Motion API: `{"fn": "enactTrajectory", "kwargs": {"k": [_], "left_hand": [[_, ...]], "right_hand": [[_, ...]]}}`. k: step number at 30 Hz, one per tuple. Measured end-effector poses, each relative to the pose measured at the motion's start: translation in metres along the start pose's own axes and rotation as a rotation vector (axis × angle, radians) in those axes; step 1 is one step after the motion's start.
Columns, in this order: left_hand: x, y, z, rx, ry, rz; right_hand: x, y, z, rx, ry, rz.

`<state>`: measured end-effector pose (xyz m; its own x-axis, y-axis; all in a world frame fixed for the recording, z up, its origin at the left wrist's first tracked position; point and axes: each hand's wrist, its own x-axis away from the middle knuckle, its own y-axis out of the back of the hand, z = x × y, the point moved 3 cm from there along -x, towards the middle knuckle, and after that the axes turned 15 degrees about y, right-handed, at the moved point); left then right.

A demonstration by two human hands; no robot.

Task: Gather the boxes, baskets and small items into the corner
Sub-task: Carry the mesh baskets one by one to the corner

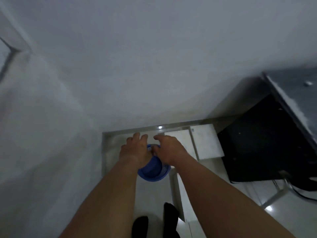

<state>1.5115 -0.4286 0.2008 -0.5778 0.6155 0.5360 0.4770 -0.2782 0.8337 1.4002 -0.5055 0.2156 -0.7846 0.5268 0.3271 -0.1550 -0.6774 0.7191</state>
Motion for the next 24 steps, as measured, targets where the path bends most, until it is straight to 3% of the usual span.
{"fn": "enactTrajectory", "kwargs": {"k": [7,12,16,20,24], "left_hand": [[0.062,0.017,-0.058,-0.061,-0.273,-0.07],[0.152,-0.006,-0.167,-0.134,-0.68,-0.085],[0.249,-0.067,-0.272,-0.231,-1.052,-0.077],[0.401,-0.165,-0.371,-0.276,-1.397,-0.002],[0.564,-0.26,-0.426,-0.22,-1.711,0.122]], "right_hand": [[0.112,0.044,-0.007,0.048,-0.14,-0.223],[0.277,0.08,-0.075,0.074,-0.428,-0.428],[0.453,0.072,-0.122,0.03,-0.72,-0.64],[0.637,0.025,-0.147,-0.018,-1.001,-0.825],[0.79,-0.017,-0.155,-0.034,-1.219,-0.924]]}}
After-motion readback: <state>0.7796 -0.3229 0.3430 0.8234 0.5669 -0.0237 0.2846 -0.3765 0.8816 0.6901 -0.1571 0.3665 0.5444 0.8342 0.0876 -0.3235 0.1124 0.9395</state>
